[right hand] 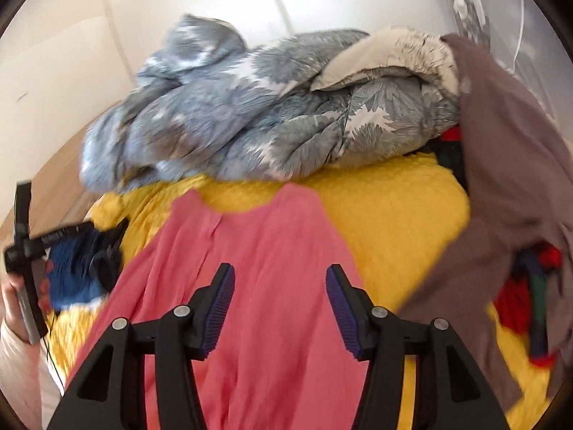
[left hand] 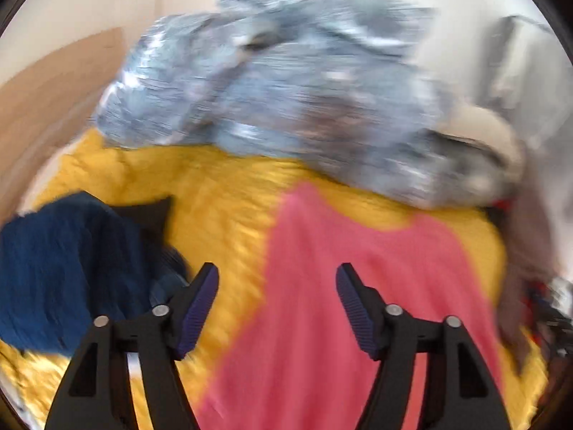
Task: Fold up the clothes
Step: 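Lower the pink shirt onto the yellow blanket and open both tools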
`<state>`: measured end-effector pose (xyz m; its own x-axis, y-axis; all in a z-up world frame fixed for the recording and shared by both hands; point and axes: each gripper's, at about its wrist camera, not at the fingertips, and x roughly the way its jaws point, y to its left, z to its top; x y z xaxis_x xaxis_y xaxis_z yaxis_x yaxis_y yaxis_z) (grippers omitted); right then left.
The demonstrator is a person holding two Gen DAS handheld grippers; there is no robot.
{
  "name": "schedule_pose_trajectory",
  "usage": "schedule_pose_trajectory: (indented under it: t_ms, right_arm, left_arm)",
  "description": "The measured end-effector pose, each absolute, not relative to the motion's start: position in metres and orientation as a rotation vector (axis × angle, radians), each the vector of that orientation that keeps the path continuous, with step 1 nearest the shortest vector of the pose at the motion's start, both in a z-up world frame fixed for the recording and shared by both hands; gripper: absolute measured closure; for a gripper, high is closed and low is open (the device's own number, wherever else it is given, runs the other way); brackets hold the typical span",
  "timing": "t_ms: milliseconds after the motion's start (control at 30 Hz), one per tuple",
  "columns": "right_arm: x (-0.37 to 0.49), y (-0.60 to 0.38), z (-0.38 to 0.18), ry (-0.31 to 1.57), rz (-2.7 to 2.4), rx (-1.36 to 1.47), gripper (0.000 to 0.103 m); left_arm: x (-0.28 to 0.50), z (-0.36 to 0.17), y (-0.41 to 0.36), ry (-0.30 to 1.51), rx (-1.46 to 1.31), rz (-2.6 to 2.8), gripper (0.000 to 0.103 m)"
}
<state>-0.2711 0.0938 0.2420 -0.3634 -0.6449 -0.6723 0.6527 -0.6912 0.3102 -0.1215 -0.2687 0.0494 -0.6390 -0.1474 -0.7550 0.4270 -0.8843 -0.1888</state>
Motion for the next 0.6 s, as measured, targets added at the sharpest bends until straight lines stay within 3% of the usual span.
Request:
schedule_pose_trajectory:
  t_ms: [167, 400, 600]
  right_arm:
    - [-0.211, 0.13, 0.226, 0.025, -2.02, 1.112, 0.045]
    - [-0.155, 0.158, 0.204, 0.174, -2.005, 1.19, 0.045]
    - [-0.13, 0.189, 0.202, 0.087, -1.869, 1.218, 0.045]
  left_arm:
    - [-0.088, 0.023, -0.181, 0.832, 1.288, -2.783, 0.028]
    - [-0.092, -0.017, -0.106, 0.72, 1.569, -2.772, 0.028]
    - [-0.099, -0.038, -0.097, 0.692, 1.624, -2.701, 0.028]
